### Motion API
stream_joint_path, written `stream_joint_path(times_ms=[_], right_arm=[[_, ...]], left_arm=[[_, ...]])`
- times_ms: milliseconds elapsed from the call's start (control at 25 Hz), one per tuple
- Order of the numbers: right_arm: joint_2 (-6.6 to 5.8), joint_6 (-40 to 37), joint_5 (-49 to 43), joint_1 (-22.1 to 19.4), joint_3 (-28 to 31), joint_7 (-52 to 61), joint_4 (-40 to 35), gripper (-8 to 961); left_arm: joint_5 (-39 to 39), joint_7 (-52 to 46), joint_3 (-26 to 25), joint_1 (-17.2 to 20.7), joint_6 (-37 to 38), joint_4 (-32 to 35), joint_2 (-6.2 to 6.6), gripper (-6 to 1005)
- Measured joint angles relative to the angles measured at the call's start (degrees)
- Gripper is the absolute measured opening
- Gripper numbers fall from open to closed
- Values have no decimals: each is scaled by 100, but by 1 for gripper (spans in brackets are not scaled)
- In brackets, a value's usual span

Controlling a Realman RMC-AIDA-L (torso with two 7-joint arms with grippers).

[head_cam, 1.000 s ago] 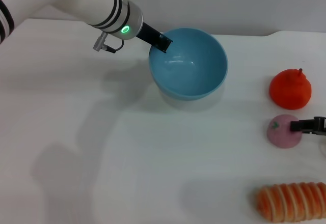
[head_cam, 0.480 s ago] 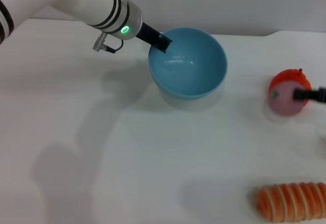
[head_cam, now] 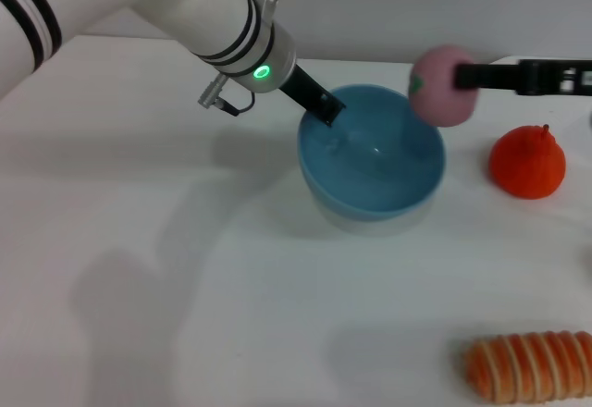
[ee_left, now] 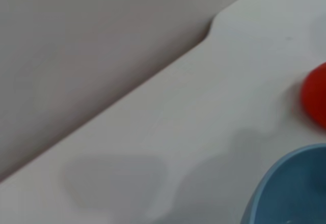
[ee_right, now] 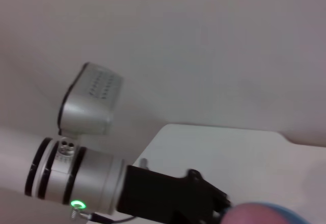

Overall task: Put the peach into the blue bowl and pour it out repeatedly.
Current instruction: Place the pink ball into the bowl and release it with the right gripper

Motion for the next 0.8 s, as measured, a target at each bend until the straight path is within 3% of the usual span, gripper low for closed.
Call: stream_joint_path(times_ms=[200, 480, 800], right_arm=[[0, 505, -14, 365, -493, -16, 627, 116], [35, 1011, 0, 425, -844, -163, 848, 149], [26, 984, 213, 290, -844, -180, 838, 423]], left_arm=[[-264, 14, 128, -17, 64, -1, -3, -1], [-323, 2, 204, 41, 5, -10, -1, -1], [-327, 5, 204, 86, -150, -28, 9, -1]])
